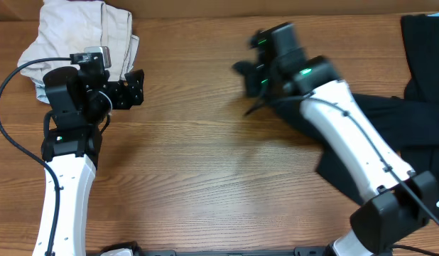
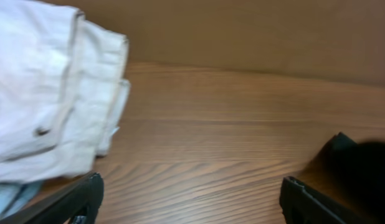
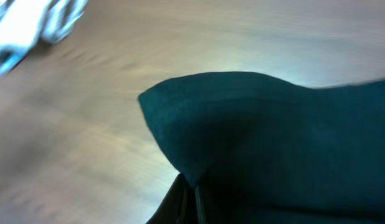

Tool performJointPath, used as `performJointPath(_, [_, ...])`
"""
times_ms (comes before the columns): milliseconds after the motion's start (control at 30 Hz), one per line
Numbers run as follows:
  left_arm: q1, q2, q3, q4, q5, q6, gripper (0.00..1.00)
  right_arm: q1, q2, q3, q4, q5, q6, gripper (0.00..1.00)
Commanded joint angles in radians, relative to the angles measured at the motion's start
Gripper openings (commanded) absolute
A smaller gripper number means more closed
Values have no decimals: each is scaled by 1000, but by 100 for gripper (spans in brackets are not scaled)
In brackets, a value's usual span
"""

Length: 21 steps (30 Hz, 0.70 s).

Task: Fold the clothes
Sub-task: 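Drag the black t-shirt leftward to the table center with the right gripper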

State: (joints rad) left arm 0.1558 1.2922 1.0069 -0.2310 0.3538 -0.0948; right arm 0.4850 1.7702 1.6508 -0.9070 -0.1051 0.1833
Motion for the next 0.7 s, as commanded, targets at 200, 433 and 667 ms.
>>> performJointPath(200, [103,-78,29,-11,-125,43,99,299,13,6,39,-117,83,4])
performJointPath(433, [112,-80,29,-15,-109,51,99,412,3,6,-39,-315,83,21])
performJointPath(667, [106,-73,29,33,63,51,99,318,-99,6,-171,-207,212,44])
